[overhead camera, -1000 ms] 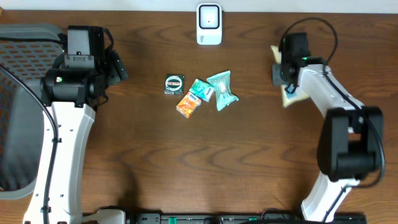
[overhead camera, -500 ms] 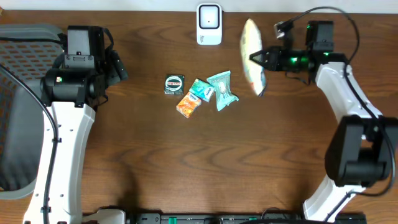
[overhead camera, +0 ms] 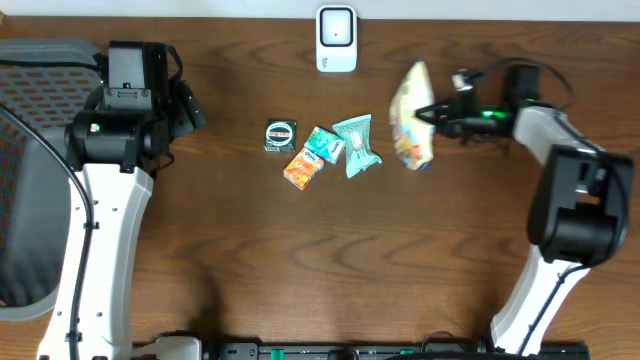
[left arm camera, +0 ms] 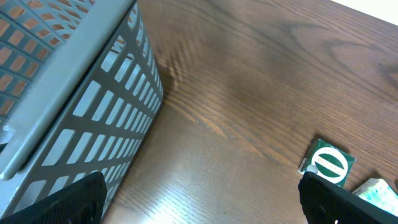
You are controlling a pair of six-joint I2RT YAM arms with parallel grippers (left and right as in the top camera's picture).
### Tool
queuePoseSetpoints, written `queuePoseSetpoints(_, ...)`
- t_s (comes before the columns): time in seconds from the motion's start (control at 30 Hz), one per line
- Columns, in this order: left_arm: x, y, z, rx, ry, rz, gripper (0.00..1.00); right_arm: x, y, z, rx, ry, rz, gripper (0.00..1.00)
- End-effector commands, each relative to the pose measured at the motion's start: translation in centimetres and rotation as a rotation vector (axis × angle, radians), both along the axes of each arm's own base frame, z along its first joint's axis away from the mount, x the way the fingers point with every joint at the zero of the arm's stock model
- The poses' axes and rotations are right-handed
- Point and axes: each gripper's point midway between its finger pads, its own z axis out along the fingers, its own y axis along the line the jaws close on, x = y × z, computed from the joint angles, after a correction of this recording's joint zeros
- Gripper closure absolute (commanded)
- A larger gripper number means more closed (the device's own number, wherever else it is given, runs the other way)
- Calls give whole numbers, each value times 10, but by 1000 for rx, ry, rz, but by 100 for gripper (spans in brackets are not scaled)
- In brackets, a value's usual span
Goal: Scan the item barcode
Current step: 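Carry the bag right and release it on the table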
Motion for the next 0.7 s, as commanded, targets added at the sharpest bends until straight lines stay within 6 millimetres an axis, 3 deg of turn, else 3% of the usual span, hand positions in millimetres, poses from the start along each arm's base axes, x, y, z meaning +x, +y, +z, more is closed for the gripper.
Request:
queuePoseSetpoints(0.0, 0, 3, 0, 18, 7, 1, 2, 14, -59, -6, -114, 2, -155, 99)
queuePoseSetpoints(0.17, 0, 3, 0, 18, 7, 1, 2, 18, -118, -27, -291, 38, -304, 88)
queuePoseSetpoints(0.23, 0, 3, 0, 18, 7, 1, 2, 15, -130, -35, -343, 60, -326, 82)
queuePoseSetpoints(0.33, 0, 3, 0, 18, 7, 1, 2, 9, -147, -40, -442, 96, -333, 81)
queuePoseSetpoints(0.47, 0, 3, 0, 18, 7, 1, 2, 3, -172, -30, -591, 141, -320, 76)
queuePoseSetpoints(0.6, 0, 3, 0, 18, 7, 1, 2, -5, -199, -5, -788, 201, -302, 73)
queuePoseSetpoints(0.67, 0, 3, 0, 18, 7, 1, 2, -7, -203, 5, -829, 207, -292, 72)
